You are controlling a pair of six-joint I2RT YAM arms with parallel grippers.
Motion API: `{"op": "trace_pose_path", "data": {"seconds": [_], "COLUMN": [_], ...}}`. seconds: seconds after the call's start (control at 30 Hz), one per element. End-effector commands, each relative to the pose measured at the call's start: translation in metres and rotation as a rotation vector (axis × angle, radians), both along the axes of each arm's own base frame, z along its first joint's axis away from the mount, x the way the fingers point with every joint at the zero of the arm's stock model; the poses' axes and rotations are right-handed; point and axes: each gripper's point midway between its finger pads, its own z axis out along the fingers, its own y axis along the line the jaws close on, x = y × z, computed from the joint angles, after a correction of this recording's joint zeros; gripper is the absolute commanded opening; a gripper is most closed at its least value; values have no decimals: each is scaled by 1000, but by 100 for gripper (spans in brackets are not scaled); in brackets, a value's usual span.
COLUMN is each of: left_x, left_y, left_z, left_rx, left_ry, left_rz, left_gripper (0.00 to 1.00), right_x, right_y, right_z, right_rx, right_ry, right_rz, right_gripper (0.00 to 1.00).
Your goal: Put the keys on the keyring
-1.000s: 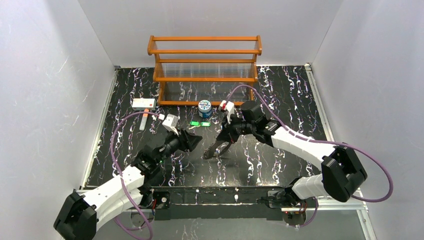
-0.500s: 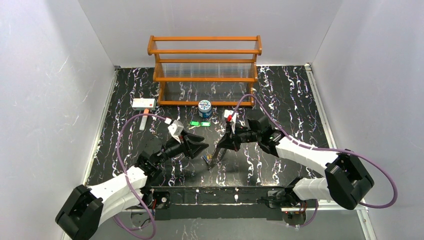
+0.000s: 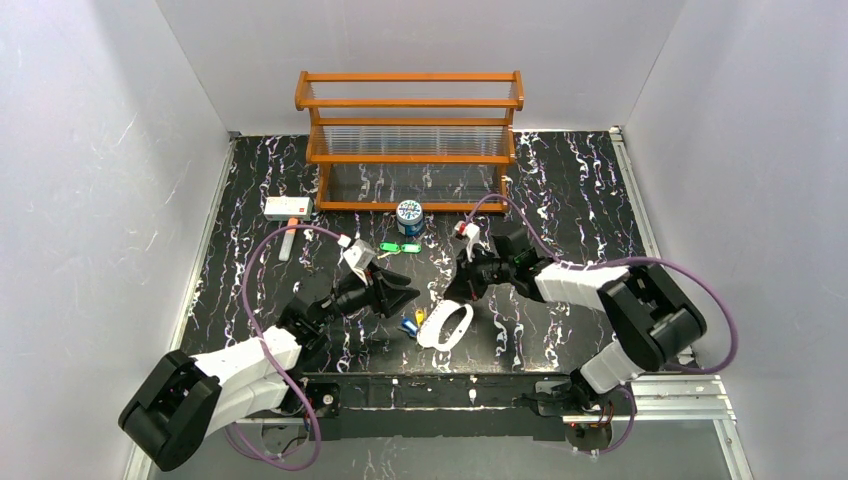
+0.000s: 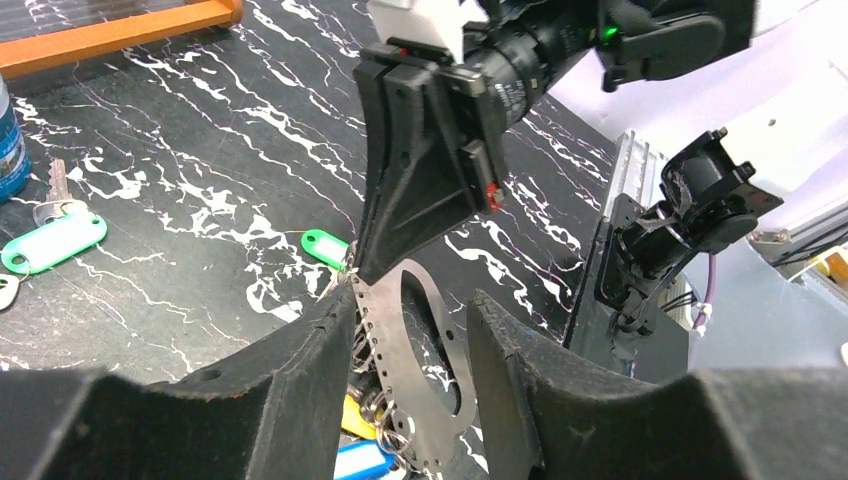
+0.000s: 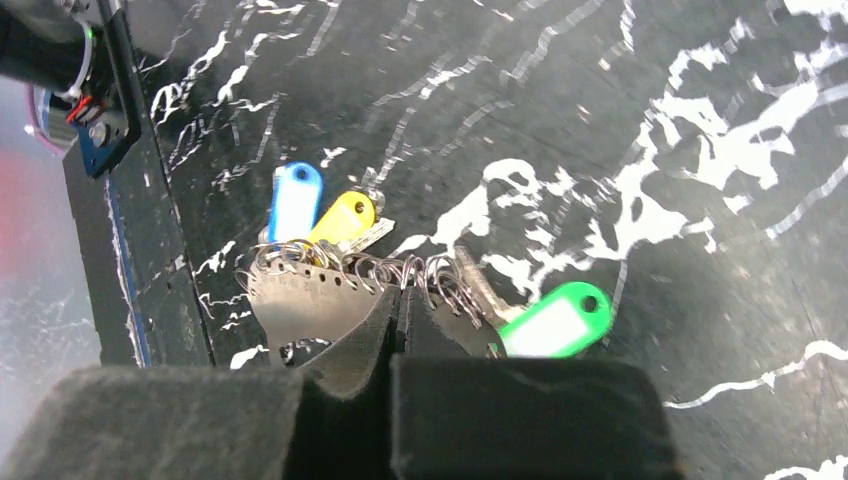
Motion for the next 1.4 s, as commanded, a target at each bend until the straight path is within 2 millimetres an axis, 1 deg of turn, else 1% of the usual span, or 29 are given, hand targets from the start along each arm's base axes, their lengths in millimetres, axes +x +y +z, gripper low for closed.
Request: {"op": "trace_pose_path", "data": {"seconds": [0.0, 0.2, 0.37, 0.47, 0.53, 0.63, 0.73, 0.77, 0.87, 0.97, 1.03, 1.1, 1.23, 1.37], "left_x": [6, 6, 7, 5, 2, -2, -8, -10, -18, -29, -33, -35, -35, -37], "left_y": [0, 5, 6, 4, 1, -4, -10, -12, -18, -25, -28, -30, -31, -31], "left_z": [11, 2, -4, -10, -13, -19, -26, -27, -33, -39, -43, -46, -51, -55], "left_rx": [-31, -4, 21, 43, 56, 80, 111, 120, 158, 202, 226, 242, 267, 293], "left_ry": [-20, -38, -51, -57, -62, -79, -106, -121, -184, -272, -310, -335, -372, -425], "left_rz": [25, 47, 44, 25, -10, -49, -88, -101, -143, -194, -211, -225, -240, -256], "left_gripper": [43, 43, 43, 47, 45, 44, 44, 43, 42, 42, 40, 38, 38, 36], "right_x": [16, 15, 11, 7, 4, -2, -7, -9, -19, -26, -31, -37, -51, -58], "right_y": [1, 0, -4, -3, 0, 5, 7, 6, 5, 2, 2, 2, 2, 1], "right_z": [7, -2, -13, -14, -11, -4, 7, 14, 24, 29, 32, 35, 38, 41], "right_rx": [53, 9, -64, -94, -105, -95, -36, -10, 47, 78, 103, 129, 161, 182], "right_ry": [117, 153, 97, 36, -24, -119, -191, -224, -302, -349, -373, -389, -416, -442], "right_rz": [-31, -2, 15, 20, 33, 67, 86, 93, 140, 164, 188, 219, 302, 350], "right_gripper": [1, 1, 1, 1, 1, 1, 1, 1, 1, 1, 1, 1, 1, 1]}}
